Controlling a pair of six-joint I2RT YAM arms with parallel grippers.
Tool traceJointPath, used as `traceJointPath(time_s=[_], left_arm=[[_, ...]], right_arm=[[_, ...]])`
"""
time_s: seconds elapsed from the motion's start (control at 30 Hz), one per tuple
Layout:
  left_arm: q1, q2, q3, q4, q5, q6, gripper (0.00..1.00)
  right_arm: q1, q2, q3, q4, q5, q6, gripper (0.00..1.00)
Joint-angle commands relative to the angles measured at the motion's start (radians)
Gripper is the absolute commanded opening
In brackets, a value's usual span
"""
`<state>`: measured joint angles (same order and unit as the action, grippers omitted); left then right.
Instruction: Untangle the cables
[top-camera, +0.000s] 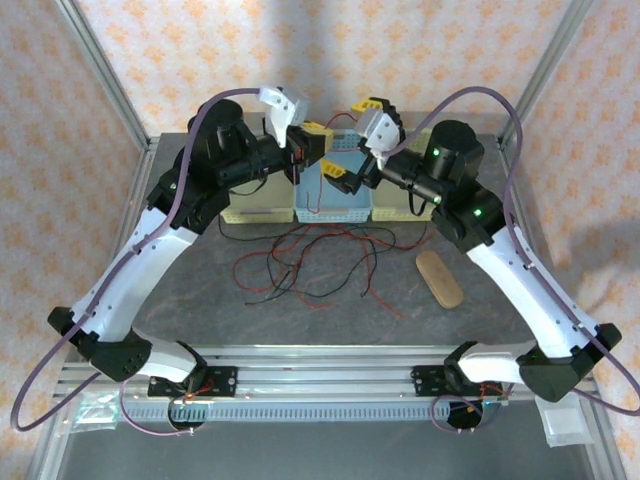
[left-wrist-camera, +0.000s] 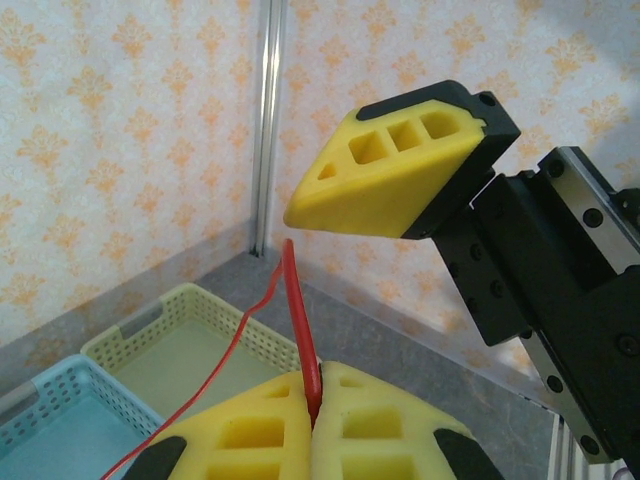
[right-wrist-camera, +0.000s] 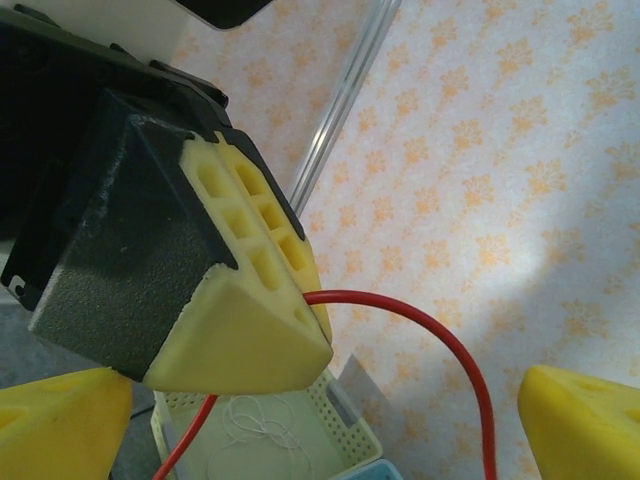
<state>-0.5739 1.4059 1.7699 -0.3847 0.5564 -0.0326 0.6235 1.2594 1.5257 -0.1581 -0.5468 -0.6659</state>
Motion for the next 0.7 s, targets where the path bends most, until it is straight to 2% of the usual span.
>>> traceJointPath(time_s=[0.0, 0.17, 0.33, 0.5, 0.67], left_arm=[[-0.019, -0.036, -0.036, 0.073, 0.045, -0.014, 0.00], [-0.020, -0.057, -0.069, 0.113, 0.036, -0.025, 0.00], [-0.020, -0.070, -0.092, 0.141, 0.028, -0.042, 0.00], [-0.019, -0.085, -0.120, 0.183, 0.024, -0.065, 0.00], [-0.020, -0.098, -0.134, 0.195, 0.007, -0.071, 0.00]], right_arm=[[0.038, -0.005, -0.046, 0.062, 0.034, 0.035, 1.00], [0.061, -0.027, -0.120, 0.147, 0.158, 0.064, 0.99], [0.064, -0.044, -0.180, 0.267, 0.248, 0.150, 0.93], [0.064, -0.074, -0.268, 0.403, 0.254, 0.255, 0.86], [0.064, -0.074, -0.311, 0.458, 0.281, 0.324, 0.73]])
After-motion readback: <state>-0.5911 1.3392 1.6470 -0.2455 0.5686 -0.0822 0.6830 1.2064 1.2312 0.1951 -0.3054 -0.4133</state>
